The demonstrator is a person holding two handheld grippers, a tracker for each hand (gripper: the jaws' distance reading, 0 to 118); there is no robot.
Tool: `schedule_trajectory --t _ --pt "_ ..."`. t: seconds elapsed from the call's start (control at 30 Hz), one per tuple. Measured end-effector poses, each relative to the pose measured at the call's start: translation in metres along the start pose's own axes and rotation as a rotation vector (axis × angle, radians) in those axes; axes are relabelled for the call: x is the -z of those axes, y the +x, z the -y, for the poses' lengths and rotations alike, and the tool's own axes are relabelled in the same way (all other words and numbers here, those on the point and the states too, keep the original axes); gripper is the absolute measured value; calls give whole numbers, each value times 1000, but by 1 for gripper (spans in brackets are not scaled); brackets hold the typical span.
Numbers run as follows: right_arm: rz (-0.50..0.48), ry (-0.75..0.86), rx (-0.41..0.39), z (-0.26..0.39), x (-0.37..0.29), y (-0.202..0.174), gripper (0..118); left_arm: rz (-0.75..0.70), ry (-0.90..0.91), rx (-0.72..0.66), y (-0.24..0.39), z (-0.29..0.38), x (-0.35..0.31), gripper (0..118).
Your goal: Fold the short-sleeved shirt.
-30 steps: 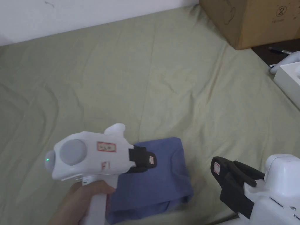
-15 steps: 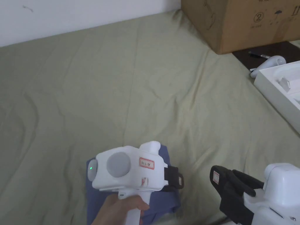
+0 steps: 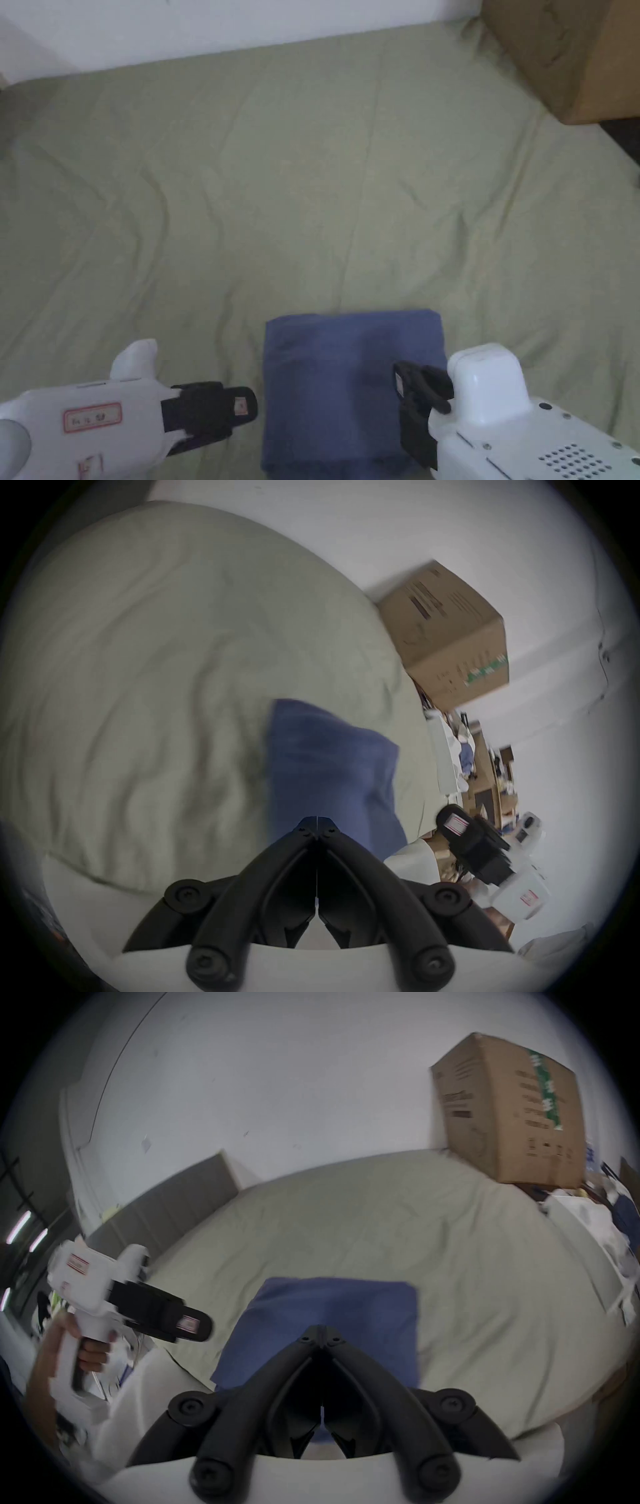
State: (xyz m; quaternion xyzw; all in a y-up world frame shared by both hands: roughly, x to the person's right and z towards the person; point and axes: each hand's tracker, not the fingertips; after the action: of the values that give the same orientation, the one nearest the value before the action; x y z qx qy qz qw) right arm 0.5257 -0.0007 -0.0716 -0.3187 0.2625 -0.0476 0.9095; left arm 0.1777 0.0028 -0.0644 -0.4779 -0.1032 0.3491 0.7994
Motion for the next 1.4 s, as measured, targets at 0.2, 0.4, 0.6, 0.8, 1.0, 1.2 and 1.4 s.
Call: schedule_trajectory --t 0.2,0.4,0.6,0.8,1.0,1.2,1.4 --pt "130 -180 -122 30 76 -17 0 62 2 -111 -48 4 -7 79" --pt "126 -144 -123 38 76 -17 0 227 -44 -212 -46 -18 43 116" --pt "118 -137 -98 41 76 -14 0 260 -187 -81 -12 -36 106 116" --pt "100 -133 -56 38 74 -8 0 298 -229 -53 -7 -43 127 70" --pt "109 96 -62 6 39 -13 0 146 -179 -19 -3 -38 116 26" --pt "210 462 -95 -56 -34 -47 0 141 -198 -27 -3 -46 104 26" --pt "287 640 -157 -84 -53 -82 0 43 -175 23 -19 -69 50 26"
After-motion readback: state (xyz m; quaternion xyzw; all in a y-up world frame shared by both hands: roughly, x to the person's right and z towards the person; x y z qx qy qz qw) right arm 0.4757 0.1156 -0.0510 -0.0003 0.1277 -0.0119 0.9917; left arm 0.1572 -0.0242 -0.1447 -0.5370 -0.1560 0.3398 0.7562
